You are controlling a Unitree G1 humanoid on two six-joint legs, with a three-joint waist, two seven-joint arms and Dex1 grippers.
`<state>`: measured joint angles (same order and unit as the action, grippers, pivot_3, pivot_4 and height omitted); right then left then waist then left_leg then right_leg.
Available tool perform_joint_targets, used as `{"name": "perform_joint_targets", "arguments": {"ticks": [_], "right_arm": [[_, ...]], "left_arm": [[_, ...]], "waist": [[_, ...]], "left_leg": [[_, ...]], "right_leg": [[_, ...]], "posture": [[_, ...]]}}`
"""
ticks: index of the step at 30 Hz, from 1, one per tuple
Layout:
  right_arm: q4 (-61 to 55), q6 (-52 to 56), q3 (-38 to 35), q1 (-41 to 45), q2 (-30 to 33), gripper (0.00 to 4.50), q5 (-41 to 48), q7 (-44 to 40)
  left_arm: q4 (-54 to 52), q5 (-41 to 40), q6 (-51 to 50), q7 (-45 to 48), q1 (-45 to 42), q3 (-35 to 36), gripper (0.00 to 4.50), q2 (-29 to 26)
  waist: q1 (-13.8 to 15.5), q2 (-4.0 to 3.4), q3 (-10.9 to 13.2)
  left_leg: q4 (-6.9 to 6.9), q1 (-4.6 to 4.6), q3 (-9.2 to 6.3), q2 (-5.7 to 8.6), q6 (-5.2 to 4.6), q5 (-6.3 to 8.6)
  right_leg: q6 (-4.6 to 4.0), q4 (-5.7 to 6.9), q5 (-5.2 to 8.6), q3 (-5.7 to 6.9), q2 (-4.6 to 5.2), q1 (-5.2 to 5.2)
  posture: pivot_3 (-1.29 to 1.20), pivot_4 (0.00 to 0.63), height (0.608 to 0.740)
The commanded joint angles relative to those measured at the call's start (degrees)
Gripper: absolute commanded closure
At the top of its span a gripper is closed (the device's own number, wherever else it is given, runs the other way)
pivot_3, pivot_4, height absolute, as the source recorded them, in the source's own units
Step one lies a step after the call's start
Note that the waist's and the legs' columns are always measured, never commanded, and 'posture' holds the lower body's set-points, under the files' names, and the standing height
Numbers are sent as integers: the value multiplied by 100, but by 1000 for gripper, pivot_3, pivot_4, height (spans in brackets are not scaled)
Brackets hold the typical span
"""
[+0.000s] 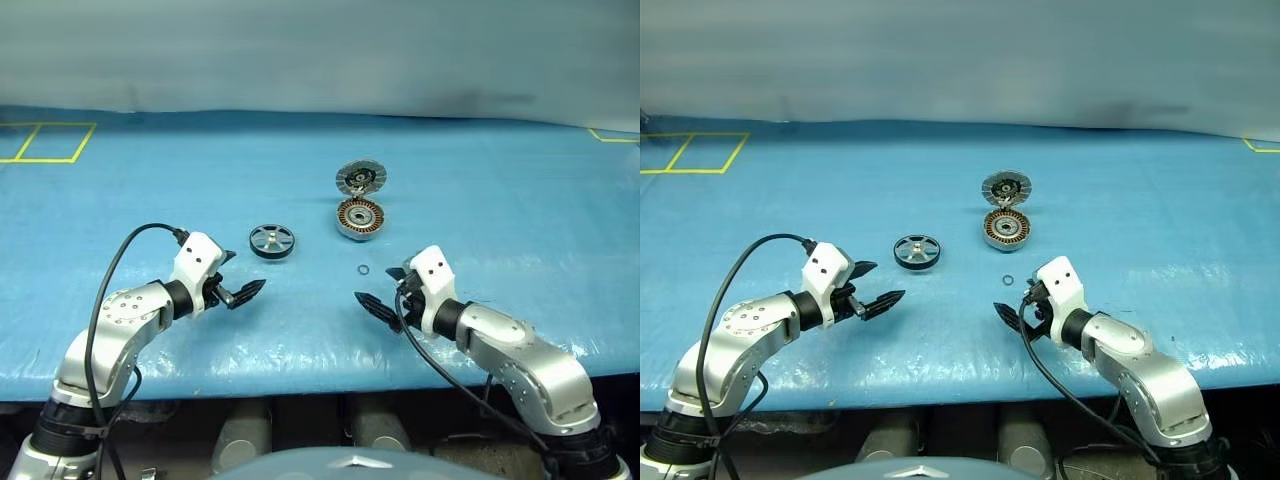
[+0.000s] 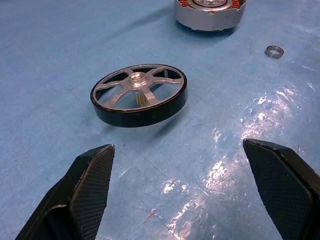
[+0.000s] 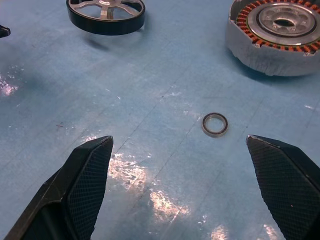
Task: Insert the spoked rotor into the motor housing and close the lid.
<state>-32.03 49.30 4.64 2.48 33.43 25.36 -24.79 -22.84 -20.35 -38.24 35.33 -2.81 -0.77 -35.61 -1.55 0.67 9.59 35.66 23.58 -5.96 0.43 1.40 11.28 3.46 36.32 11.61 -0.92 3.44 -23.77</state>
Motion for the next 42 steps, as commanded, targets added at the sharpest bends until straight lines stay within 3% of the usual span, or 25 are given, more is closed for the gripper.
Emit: {"name": "perform_joint_targets", "arguments": {"ticks": [1,7,15,23,42], "right_arm": [[63,288,570,992,551,0,-443,-311],[1202,389,1706,3010,841,0,-1147,-970],[4028,-482,2595,4674,34,0,-2271,-1394],[5187,-955,2447,5098,-401,0,-2601,-1828],[5484,-964,2202,4840,-635,0,-2849,-2123]], "left_arm": [[-155,22,91,49,-54,-37,22,1],[-89,35,116,94,-153,-173,22,45],[-76,69,159,116,-176,-261,22,83],[-178,60,197,76,-45,-232,22,98],[-135,71,274,100,-78,-282,22,174]], "waist": [[-15,-5,4],[-33,-2,15],[-50,4,21],[-60,-1,24],[-65,-5,27]], "left_leg": [[0,0,-2,0,0,0],[3,0,-1,-1,-3,-2],[-8,9,-3,4,-5,0],[-7,4,-3,4,-5,0],[-1,-4,-3,4,-3,-2]], "right_leg": [[0,0,0,2,0,1],[-1,5,-1,6,0,-2],[5,-9,-7,5,1,-4],[23,-6,-19,4,0,-2],[25,20,-20,2,-2,-3]], "posture": [[0,150,740],[0,150,740],[0,150,740],[0,150,740],[0,150,740]]}}
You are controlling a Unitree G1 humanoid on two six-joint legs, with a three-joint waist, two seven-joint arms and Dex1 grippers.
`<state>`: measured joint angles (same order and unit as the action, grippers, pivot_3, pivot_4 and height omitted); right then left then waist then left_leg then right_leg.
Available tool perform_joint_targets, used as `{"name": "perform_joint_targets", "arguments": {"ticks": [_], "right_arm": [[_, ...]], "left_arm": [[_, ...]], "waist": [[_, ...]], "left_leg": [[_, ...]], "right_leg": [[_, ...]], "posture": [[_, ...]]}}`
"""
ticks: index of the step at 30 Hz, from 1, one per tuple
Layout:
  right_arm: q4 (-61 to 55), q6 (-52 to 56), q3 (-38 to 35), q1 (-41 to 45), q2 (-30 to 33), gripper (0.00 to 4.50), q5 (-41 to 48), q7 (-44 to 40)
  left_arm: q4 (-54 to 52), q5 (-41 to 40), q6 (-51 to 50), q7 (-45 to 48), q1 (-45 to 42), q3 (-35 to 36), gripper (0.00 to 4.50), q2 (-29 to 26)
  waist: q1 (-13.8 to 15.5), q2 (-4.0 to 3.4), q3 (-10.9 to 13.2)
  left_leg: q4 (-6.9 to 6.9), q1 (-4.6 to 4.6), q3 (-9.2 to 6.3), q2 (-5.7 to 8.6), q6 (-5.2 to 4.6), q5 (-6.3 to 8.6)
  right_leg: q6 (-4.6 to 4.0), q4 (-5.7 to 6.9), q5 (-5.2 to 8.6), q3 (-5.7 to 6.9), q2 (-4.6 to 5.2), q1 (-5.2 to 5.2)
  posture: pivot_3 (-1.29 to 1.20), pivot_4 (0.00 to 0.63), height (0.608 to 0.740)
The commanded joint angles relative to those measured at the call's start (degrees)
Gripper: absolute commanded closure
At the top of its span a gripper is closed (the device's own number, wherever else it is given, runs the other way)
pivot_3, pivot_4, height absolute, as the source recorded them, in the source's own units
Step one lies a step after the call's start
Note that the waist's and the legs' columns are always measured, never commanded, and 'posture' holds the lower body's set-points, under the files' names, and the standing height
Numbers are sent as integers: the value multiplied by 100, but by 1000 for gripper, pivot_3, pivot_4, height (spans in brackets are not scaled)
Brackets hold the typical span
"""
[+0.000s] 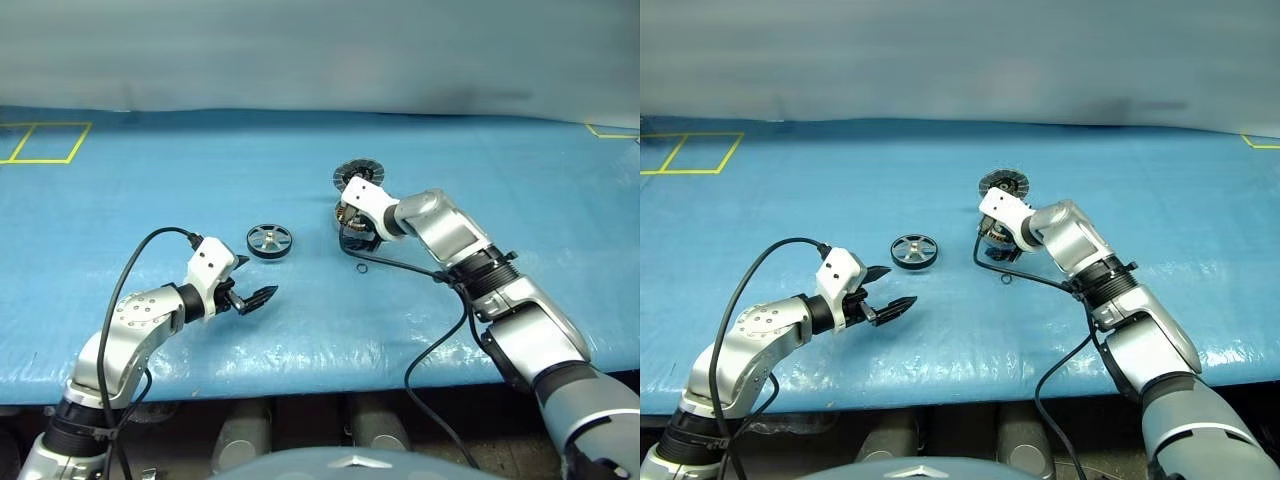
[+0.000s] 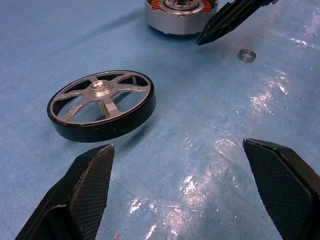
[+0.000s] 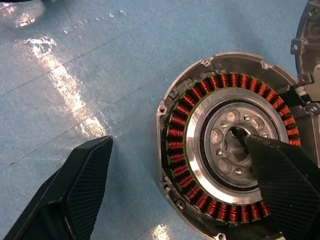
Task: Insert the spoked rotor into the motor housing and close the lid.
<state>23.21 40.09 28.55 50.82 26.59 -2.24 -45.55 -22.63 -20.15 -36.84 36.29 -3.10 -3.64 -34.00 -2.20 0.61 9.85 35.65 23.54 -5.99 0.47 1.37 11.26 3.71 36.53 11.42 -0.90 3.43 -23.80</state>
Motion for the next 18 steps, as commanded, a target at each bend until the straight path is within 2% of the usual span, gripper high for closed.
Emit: {"name": "perform_joint_targets", "arguments": {"ticks": [1,3,5,12,13,18], "right_arm": [[-35,-35,-198,-8,57,0,-96,-59],[-14,-14,-219,-34,53,0,-108,-91],[57,6,-263,-51,2,391,-100,-98],[235,-2,-386,-68,-197,2589,-141,-63],[246,1,-407,-71,-225,2713,-148,-66],[211,83,-498,-145,-397,2713,-122,-73]], "left_arm": [[-153,53,141,4,-52,4,22,16],[-146,57,148,4,-57,-3,22,22],[-137,60,152,5,-75,-24,0,31],[-96,65,182,14,-120,-45,0,42],[-90,63,185,14,-128,-43,0,43],[-74,67,192,6,-142,-43,0,43]], "waist": [[1,0,0],[0,0,0],[0,0,0],[-1,2,-1],[-5,1,-1],[-36,1,-2]], "left_leg": [[1,0,0,0,0,0],[4,-1,0,0,0,0],[8,-2,0,0,0,0],[20,-7,0,0,0,0],[20,-12,-1,0,0,0],[23,-23,1,-1,1,-1]], "right_leg": [[0,2,0,0,0,0],[-1,8,1,0,0,0],[-8,14,5,0,0,0],[-23,28,15,0,0,4],[-23,28,15,0,-1,9],[-24,34,15,-3,-2,16]], "posture": [[0,150,740],[0,150,740],[0,150,740],[0,150,740],[0,150,740],[0,150,740]]}}
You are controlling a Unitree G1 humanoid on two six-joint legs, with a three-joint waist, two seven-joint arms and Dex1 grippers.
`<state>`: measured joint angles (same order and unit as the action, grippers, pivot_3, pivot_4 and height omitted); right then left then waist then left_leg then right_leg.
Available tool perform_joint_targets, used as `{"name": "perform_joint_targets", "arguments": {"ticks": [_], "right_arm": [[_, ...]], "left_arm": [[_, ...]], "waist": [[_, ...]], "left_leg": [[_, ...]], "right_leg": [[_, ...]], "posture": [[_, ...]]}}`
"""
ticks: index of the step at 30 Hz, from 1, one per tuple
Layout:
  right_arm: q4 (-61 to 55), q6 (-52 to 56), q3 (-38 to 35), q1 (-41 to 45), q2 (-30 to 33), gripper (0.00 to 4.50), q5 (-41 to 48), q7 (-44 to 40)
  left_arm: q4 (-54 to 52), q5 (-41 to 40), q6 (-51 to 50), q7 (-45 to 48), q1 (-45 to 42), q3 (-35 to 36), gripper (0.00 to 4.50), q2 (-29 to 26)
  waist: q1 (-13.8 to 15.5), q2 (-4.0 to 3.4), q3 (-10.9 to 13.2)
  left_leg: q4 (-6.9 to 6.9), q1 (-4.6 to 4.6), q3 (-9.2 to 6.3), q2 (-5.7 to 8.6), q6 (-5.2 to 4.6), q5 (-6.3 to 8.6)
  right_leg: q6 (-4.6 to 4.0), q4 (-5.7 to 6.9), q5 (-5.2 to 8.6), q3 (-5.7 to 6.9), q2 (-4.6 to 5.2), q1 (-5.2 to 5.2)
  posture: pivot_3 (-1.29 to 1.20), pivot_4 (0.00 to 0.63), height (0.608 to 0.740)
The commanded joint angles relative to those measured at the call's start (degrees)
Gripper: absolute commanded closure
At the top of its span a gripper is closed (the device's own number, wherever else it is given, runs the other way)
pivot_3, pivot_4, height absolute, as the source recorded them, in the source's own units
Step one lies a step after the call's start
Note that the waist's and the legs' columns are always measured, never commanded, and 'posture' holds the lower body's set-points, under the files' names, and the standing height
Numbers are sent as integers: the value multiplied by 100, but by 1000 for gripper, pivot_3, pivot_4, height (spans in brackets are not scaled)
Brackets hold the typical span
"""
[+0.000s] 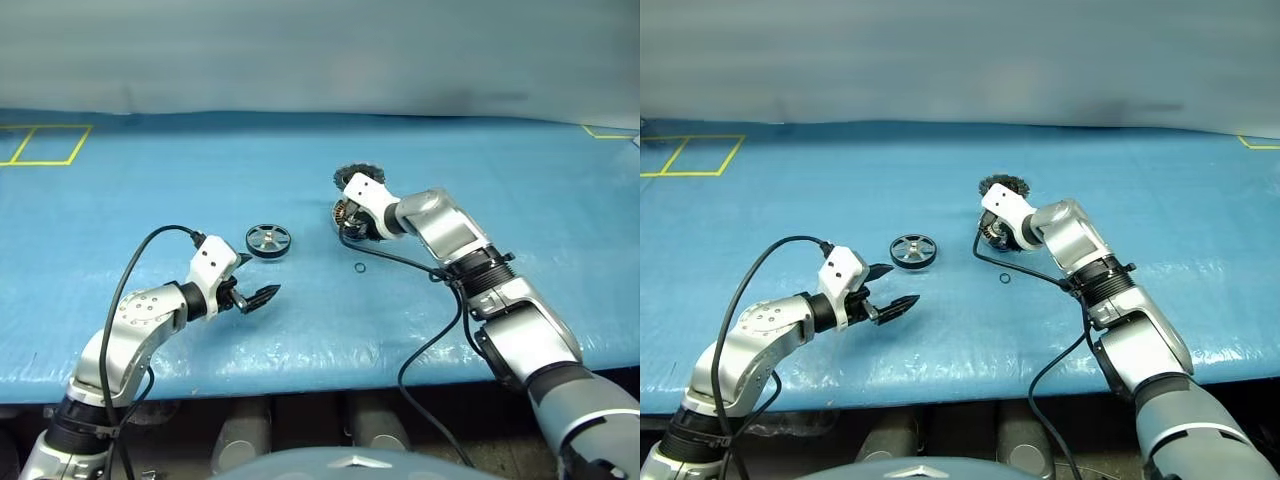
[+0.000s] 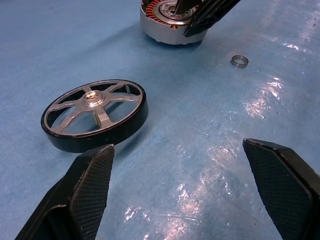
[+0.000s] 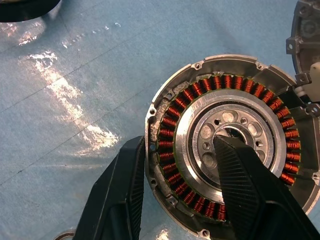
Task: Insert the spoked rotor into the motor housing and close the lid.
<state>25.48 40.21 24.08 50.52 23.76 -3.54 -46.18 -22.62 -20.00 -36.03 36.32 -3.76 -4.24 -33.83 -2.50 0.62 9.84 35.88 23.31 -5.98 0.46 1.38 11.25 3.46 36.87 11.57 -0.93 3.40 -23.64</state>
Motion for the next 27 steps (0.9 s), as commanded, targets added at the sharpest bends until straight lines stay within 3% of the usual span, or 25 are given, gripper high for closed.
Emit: {"name": "perform_joint_targets", "arguments": {"ticks": [1,6,16,27], "right_arm": [[-45,108,-85,-140,-155,2713,21,11],[-494,667,-354,-387,-485,2713,149,226],[-3079,2115,-40,-1362,-521,2715,552,76],[-4459,3138,301,-1990,-715,2716,1036,522]], "left_arm": [[-78,54,113,3,-73,16,0,28],[-74,78,105,-1,-71,24,0,55],[-52,106,81,7,-73,44,0,88],[-72,99,66,-20,11,76,0,116]], "waist": [[-16,0,0],[-86,-1,-1],[-114,-1,-2],[-112,0,-3]], "left_leg": [[0,-3,0,0,0,0],[-3,-9,0,-1,0,0],[-37,-19,-3,-6,0,0],[-36,-19,-2,-7,0,1]], "right_leg": [[-1,2,0,0,0,2],[-3,4,2,-2,-1,6],[-7,4,8,1,-4,1],[-15,2,14,1,-3,0]], "posture": [[0,150,740],[0,150,740],[0,150,740],[0,150,740]]}}
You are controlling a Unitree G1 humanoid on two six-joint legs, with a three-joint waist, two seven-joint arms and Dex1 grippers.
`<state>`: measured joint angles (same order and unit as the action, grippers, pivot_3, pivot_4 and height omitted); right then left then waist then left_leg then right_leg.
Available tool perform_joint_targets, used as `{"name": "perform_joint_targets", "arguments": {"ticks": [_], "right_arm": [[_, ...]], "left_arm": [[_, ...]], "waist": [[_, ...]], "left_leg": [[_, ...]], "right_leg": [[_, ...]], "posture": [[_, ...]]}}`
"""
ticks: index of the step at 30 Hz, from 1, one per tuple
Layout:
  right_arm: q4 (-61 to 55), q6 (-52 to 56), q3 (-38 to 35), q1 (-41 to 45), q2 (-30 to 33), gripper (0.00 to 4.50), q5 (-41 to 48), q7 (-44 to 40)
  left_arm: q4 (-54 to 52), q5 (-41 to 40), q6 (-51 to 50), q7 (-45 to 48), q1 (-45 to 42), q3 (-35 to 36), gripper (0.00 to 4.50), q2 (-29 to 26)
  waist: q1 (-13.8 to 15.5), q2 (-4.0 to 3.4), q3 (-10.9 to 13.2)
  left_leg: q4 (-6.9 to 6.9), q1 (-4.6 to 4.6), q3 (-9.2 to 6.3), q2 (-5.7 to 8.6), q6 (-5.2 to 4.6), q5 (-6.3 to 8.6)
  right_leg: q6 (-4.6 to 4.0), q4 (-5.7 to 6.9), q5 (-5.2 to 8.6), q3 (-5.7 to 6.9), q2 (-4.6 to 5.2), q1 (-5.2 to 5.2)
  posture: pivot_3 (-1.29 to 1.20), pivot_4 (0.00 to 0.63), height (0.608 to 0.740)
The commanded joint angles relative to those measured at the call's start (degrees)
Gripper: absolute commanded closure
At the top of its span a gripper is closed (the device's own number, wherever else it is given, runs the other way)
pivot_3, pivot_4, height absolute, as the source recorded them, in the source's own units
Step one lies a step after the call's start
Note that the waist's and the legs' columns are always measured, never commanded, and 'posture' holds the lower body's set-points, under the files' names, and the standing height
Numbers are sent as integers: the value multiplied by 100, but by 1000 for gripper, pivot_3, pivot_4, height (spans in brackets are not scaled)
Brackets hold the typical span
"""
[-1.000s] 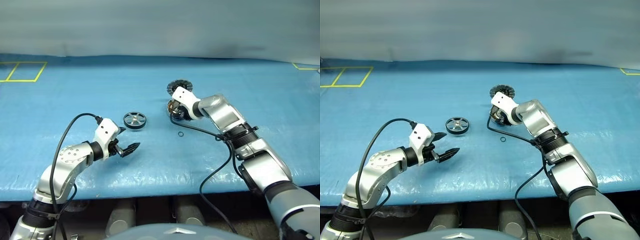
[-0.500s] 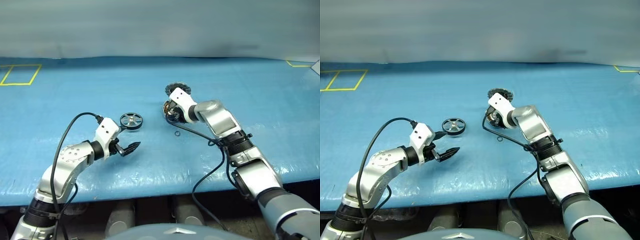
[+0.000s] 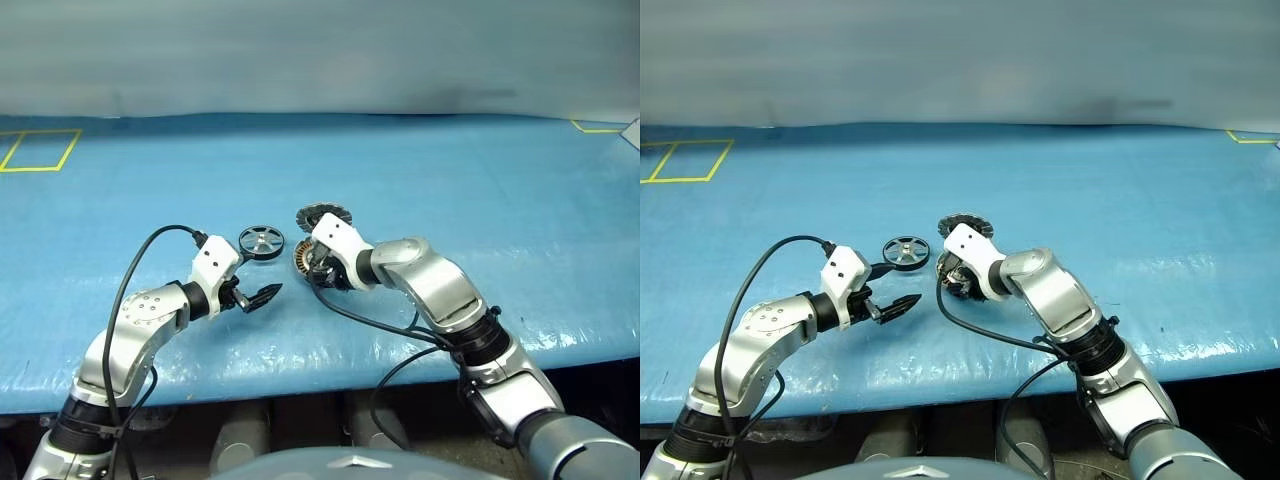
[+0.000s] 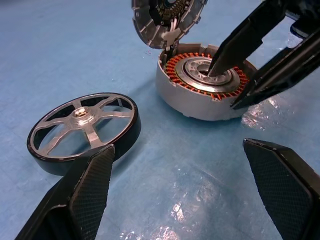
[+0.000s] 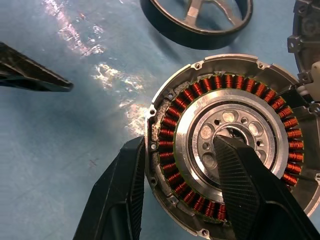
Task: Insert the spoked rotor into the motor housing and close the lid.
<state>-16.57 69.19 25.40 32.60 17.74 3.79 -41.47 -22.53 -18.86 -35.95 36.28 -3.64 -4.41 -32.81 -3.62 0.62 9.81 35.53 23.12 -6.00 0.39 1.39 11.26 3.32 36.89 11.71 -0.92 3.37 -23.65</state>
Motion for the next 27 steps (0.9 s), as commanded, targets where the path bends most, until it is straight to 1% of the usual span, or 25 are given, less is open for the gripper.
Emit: {"name": "perform_joint_targets", "arguments": {"ticks": [1,8,15,21,23,25,27], "right_arm": [[-303,271,189,-245,-140,2716,326,98],[-447,403,235,-366,-233,2716,470,392],[-610,588,340,-391,-195,2716,678,470],[-671,525,417,-359,-131,2716,760,533],[-650,477,445,-348,-105,1970,753,577],[-650,432,439,-331,-100,1419,779,632],[-692,413,404,-298,-92,697,804,692]], "left_arm": [[-87,-20,54,-16,5,96,0,15],[-82,-26,39,1,-2,94,0,2],[-72,-26,22,1,-11,83,0,5],[-52,-16,34,-3,-18,61,0,22],[-39,-9,45,-4,-24,46,0,33],[-29,-8,52,2,-31,42,0,36],[-27,-5,53,4,-35,37,0,36]], "waist": [[0,0,0],[-5,2,-1],[-4,2,-1],[-4,2,-1],[-3,2,-1],[0,2,-1],[2,2,-1]], "left_leg": [[0,0,0,0,0,0],[0,-3,0,-1,0,0],[-3,-3,1,-1,0,0],[-3,-3,1,-2,0,0],[-3,-3,1,-2,1,1],[-5,-2,1,-2,1,1],[-5,-1,1,-2,1,1]], "right_leg": [[0,0,0,0,0,0],[-1,0,1,0,0,1],[-2,-2,1,0,0,1],[-3,-3,2,0,0,0],[-3,-3,3,1,0,0],[-3,-3,3,1,0,-3],[-3,-4,3,1,1,-2]], "posture": [[0,150,740],[0,150,740],[0,150,740],[0,150,740],[0,150,740],[0,150,740],[0,150,740]]}}
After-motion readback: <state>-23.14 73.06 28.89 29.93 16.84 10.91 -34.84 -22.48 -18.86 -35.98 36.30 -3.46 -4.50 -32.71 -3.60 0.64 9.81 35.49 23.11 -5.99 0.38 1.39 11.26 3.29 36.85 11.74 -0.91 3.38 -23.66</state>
